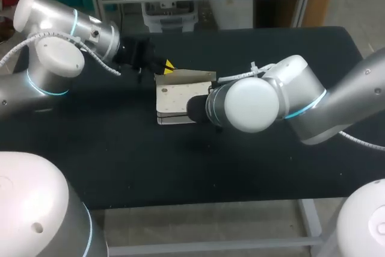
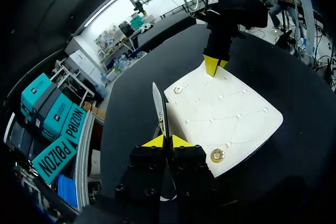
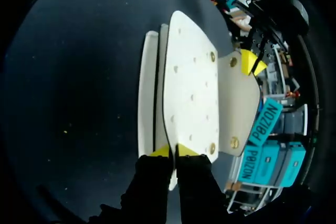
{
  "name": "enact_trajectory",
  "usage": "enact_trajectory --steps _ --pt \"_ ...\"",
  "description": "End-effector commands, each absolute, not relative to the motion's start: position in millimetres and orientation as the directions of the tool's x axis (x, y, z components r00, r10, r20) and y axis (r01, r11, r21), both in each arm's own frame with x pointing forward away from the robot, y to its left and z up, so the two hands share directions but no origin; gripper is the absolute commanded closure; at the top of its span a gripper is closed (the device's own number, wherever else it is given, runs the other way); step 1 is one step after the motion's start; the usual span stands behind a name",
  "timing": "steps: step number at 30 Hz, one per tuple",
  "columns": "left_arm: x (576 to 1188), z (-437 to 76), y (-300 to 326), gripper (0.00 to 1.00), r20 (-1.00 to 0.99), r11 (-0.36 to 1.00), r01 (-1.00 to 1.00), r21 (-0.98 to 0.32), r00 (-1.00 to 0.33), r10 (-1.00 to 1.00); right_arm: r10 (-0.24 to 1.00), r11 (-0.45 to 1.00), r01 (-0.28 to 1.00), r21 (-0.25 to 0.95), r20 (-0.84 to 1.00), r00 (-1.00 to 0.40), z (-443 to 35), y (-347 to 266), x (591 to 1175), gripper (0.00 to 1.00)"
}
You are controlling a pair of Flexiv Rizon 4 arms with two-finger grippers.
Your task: Pick up the bag, open it, inspect its contents, close it, and place it on the opposite side
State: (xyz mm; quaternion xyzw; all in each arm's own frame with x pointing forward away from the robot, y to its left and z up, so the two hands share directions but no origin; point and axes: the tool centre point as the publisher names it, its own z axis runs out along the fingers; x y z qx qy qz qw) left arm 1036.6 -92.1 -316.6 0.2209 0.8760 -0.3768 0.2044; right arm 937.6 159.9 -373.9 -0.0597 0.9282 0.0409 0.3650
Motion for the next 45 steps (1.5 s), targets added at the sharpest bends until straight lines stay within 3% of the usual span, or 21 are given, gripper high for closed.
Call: enact_trajectory --steps 1,2,9,28,34,45 --pt "1037.1 -321.2 -94.4 0.90 -0.500 0.617 0.546 -0.566 -0.823 0.270 -0.080 0.989 -0.141 0.034 -0.687 -0.723 -374.9 157.6 935.7 1.00" --pt "1034.8 -323.2 -95.9 0.73 -0.494 0.616 0.550 -0.564 -0.823 0.282 -0.080 0.989 -0.141 0.034 -0.687 -0.723 -374.9 157.6 935.7 1.00" --pt "1023.6 -336.0 -102.1 0.50 -0.476 0.621 0.538 -0.570 -0.832 0.284 -0.080 0.989 -0.141 0.034 -0.687 -0.723 -374.9 157.6 935.7 1.00" --pt "1058.7 -362.0 -124.3 0.71 -0.367 0.669 0.425 -0.609 -0.899 0.238 -0.080 0.989 -0.141 0.034 -0.687 -0.723 -374.9 157.6 935.7 1.00" --pt "1061.4 -363.6 -124.0 1.00 -0.335 0.663 0.415 -0.624 -0.908 0.253 -0.080 0.989 -0.141 0.034 -0.687 -0.723 -374.9 157.6 935.7 1.00" --pt "1054.3 -354.2 -121.4 1.00 -0.341 0.663 0.411 -0.625 -0.909 0.242 -0.080 0.989 -0.143 0.035 -0.689 -0.721 -372.4 157.2 935.4 1.00"
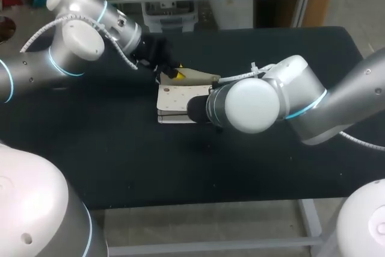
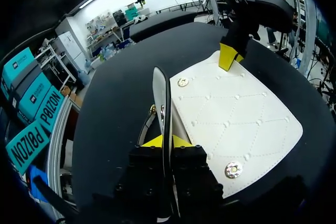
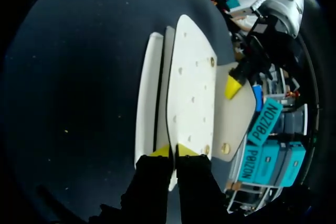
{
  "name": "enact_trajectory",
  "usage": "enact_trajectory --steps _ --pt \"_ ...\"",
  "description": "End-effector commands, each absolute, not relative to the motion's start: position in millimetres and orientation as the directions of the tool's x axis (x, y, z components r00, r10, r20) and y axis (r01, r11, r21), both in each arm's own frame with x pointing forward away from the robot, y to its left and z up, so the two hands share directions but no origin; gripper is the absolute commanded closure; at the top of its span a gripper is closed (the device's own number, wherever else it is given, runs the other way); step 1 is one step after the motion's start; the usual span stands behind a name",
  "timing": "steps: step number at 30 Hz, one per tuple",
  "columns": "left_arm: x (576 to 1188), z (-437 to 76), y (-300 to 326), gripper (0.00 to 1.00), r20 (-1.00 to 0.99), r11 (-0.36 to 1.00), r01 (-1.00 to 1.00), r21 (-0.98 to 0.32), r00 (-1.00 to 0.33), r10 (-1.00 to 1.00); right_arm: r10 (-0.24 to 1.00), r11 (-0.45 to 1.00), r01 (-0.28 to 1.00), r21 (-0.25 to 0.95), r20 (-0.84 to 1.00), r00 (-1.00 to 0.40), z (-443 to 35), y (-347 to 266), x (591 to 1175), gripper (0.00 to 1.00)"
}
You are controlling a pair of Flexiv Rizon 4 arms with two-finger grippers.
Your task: Pick up the bag, open it, inspect its contents, close it, and place it on the opposite side
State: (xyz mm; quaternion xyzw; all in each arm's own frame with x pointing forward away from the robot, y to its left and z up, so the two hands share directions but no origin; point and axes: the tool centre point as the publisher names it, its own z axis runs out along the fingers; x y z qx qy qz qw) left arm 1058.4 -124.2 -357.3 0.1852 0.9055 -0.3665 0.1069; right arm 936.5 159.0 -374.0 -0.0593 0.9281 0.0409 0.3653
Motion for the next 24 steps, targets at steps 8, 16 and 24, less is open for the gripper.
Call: enact_trajectory --steps 8,16,24 --pt "1053.5 -335.5 -117.4 1.00 -0.364 0.684 0.373 -0.627 -0.917 0.166 -0.109 0.976 -0.207 0.072 -0.660 -0.744 -346.8 155.8 931.3 0.00" --pt "1062.6 -310.8 -110.7 1.00 -0.366 0.704 0.295 -0.645 -0.929 0.054 -0.121 0.954 -0.269 0.136 -0.643 -0.756 -313.9 148.5 919.3 0.00" --pt "1062.4 -276.2 -105.6 1.00 -0.359 0.716 0.237 -0.657 -0.933 -0.020 -0.128 0.950 -0.285 0.130 -0.669 -0.732 -281.1 137.0 915.3 0.00"
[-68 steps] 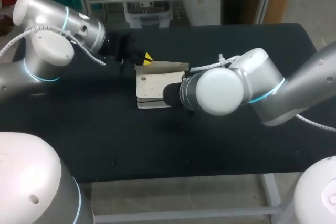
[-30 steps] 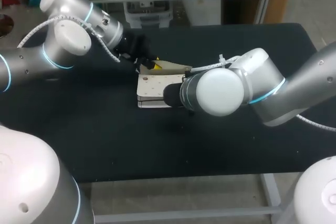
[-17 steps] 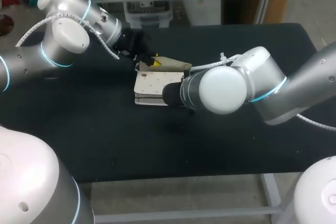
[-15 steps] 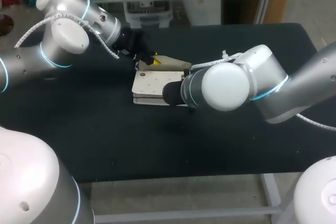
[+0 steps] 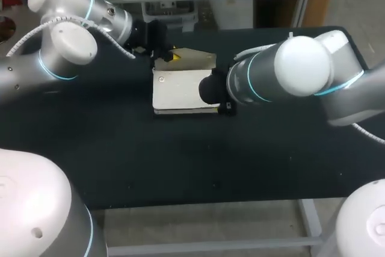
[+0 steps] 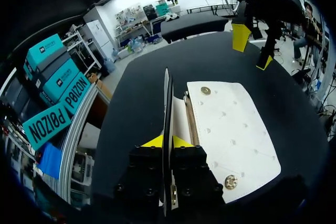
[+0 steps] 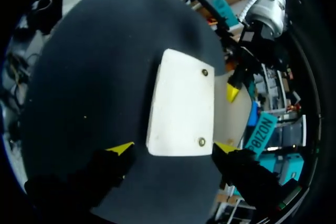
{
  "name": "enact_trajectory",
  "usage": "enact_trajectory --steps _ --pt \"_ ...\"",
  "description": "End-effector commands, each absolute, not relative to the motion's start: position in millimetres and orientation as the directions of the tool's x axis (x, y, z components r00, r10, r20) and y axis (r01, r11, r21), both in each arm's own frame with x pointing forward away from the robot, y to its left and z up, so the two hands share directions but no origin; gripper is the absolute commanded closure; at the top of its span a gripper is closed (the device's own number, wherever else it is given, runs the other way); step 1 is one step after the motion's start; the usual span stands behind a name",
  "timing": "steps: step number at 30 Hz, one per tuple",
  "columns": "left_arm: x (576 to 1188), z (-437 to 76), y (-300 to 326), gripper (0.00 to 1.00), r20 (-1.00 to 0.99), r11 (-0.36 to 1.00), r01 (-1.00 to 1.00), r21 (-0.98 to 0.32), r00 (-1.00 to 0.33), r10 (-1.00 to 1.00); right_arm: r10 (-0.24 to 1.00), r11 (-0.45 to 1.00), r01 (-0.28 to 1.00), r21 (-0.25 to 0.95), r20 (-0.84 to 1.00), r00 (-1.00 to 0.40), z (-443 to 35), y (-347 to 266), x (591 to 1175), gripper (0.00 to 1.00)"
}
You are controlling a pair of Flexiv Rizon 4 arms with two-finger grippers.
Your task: Pick up the bag, open it, inspect its contents, close it, and place it on the opposite side
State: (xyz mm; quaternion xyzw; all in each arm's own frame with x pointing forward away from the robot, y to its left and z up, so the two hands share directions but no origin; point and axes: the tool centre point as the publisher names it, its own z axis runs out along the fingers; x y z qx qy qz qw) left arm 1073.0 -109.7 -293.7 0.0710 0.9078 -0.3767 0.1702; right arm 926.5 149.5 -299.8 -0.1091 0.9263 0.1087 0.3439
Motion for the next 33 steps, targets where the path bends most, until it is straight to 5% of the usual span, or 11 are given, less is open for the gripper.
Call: enact_trajectory --steps 1,2,5,6,33 --pt "1062.6 -272.5 -104.5 1.00 -0.351 0.713 0.226 -0.663 -0.936 -0.030 -0.131 0.949 -0.289 0.127 -0.673 -0.728 -277.5 136.3 915.1 0.00" --pt "1063.8 -267.9 -102.2 1.00 -0.329 0.709 0.197 -0.677 -0.943 -0.052 -0.135 0.949 -0.292 0.121 -0.680 -0.721 -273.7 135.8 914.8 0.05" --pt "1065.1 -265.3 -100.2 1.00 -0.310 0.703 0.181 -0.688 -0.949 -0.060 -0.139 0.947 -0.298 0.116 -0.692 -0.709 -266.3 134.2 915.0 0.87" --pt "1065.1 -265.3 -100.2 1.00 -0.310 0.703 0.181 -0.688 -0.949 -0.060 -0.140 0.946 -0.303 0.118 -0.693 -0.707 -265.1 133.6 915.1 1.00" --pt "1019.8 -237.0 -123.8 1.00 -0.353 0.711 0.149 -0.687 -0.924 -0.148 -0.214 0.936 -0.352 0.031 -0.743 -0.634 -243.9 142.1 968.5 1.00"
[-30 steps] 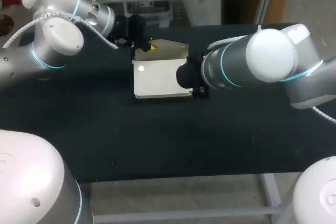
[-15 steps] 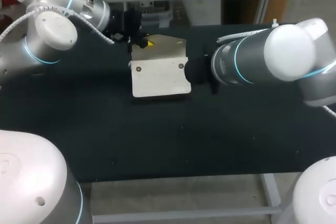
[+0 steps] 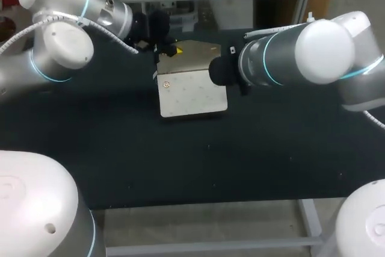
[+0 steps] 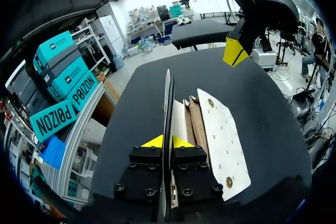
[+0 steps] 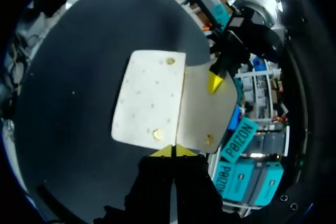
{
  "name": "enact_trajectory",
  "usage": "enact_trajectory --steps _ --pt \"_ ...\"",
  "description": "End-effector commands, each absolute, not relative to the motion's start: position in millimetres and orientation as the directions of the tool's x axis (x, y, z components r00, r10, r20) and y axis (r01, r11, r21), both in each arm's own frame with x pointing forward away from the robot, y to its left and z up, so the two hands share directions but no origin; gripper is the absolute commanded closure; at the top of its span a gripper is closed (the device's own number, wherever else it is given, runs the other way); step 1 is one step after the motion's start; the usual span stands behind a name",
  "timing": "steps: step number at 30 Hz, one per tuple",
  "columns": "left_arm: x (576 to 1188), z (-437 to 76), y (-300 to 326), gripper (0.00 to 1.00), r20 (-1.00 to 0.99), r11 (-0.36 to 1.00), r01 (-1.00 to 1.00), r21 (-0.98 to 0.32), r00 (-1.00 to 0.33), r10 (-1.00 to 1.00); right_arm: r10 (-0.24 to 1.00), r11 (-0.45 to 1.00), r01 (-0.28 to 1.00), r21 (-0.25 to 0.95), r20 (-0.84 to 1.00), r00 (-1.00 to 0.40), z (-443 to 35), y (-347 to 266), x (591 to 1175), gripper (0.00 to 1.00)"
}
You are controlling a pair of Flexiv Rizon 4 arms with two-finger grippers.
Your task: Pick up the bag, open it, inspect its contents, close it, and place it on the opposite side
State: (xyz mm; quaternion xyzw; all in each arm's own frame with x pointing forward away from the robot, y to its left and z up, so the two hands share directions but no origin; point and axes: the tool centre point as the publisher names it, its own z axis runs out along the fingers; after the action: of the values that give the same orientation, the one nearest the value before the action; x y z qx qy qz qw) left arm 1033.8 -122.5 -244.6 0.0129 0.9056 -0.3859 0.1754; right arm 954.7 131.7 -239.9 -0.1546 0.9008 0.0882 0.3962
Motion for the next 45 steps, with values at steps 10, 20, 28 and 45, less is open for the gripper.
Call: enact_trajectory --steps 10,20,28,45 --pt "1017.0 -228.3 -125.8 1.00 -0.340 0.699 0.120 -0.705 -0.922 -0.185 -0.205 0.934 -0.355 0.046 -0.743 -0.637 -255.6 151.4 992.8 1.00" --pt "1015.6 -220.1 -129.0 1.00 -0.337 0.679 0.136 -0.722 -0.926 -0.172 -0.200 0.938 -0.343 0.054 -0.724 -0.660 -268.7 154.7 1011.5 1.00" --pt "1019.9 -209.4 -127.0 1.00 -0.338 0.654 0.114 -0.748 -0.913 -0.228 -0.215 0.931 -0.360 0.054 -0.716 -0.664 -275.2 158.2 993.4 1.00" --pt "1017.4 -208.0 -130.6 1.00 -0.349 0.658 0.130 -0.742 -0.913 -0.213 -0.189 0.947 -0.320 0.029 -0.756 -0.627 -264.6 153.4 985.1 1.00"
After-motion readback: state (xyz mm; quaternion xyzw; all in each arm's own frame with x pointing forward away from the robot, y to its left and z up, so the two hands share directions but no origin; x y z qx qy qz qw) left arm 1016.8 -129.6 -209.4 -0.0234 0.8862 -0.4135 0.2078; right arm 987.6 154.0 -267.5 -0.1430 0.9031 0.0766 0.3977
